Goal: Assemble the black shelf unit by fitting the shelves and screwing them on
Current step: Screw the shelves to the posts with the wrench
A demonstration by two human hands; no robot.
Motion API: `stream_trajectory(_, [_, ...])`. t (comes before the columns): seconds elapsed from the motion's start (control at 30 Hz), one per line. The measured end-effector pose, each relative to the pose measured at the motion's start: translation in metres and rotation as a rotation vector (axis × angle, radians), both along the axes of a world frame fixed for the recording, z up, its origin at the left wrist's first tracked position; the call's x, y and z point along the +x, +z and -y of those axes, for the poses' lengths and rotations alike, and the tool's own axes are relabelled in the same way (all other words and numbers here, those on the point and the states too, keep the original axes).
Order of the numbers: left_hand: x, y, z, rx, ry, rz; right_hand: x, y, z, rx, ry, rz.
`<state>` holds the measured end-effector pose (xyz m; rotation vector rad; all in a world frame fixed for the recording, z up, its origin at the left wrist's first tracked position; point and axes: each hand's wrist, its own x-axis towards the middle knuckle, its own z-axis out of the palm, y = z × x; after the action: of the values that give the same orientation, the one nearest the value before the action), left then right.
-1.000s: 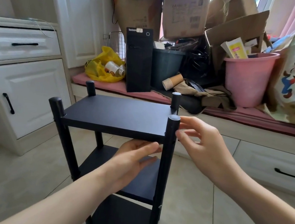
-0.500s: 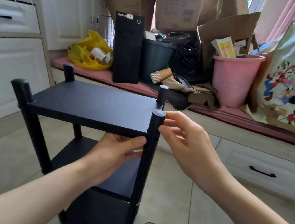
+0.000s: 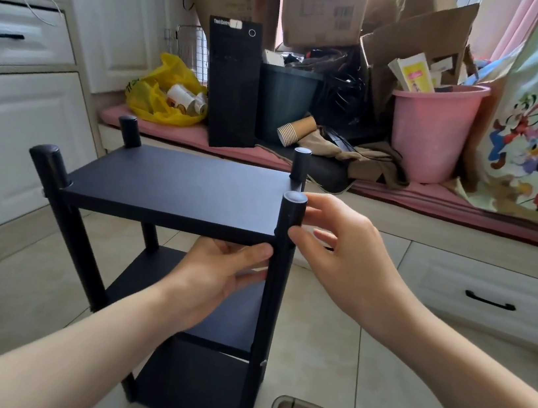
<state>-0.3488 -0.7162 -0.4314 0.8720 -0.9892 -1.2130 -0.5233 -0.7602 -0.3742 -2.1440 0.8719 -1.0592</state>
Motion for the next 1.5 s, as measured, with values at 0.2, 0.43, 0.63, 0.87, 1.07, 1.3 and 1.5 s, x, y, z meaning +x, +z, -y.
stream_trajectory(0.2, [0.0,0.0,-0.002,0.01,0.01,0.007,0.0,0.002,-0.001,-0.05,-0.011,-0.094])
stream_trajectory(0.43, [-0.004,0.0,-0.004,0.019,0.017,-0.009,-0.002,0.005,0.0,-0.03,0.004,-0.083])
stream_trajectory(0.63, [-0.006,0.0,-0.004,0.024,-0.005,-0.029,-0.011,0.003,0.002,0.066,0.035,0.059])
stream_trajectory(0.87, [-0.005,-0.002,-0.002,0.035,-0.023,-0.058,-0.042,-0.025,0.016,0.209,-0.087,0.031])
stream_trajectory(1.07, [-0.004,-0.004,-0.003,0.024,-0.055,-0.052,-0.064,-0.108,0.035,0.546,-0.102,-0.354])
stream_trajectory(1.3, [-0.002,-0.006,-0.003,0.001,-0.099,-0.038,-0.067,-0.231,0.023,0.855,-0.088,-0.643])
stream_trajectory(1.5, [0.001,-0.005,-0.003,-0.014,-0.128,-0.011,-0.058,-0.307,0.006,0.915,-0.133,-0.801])
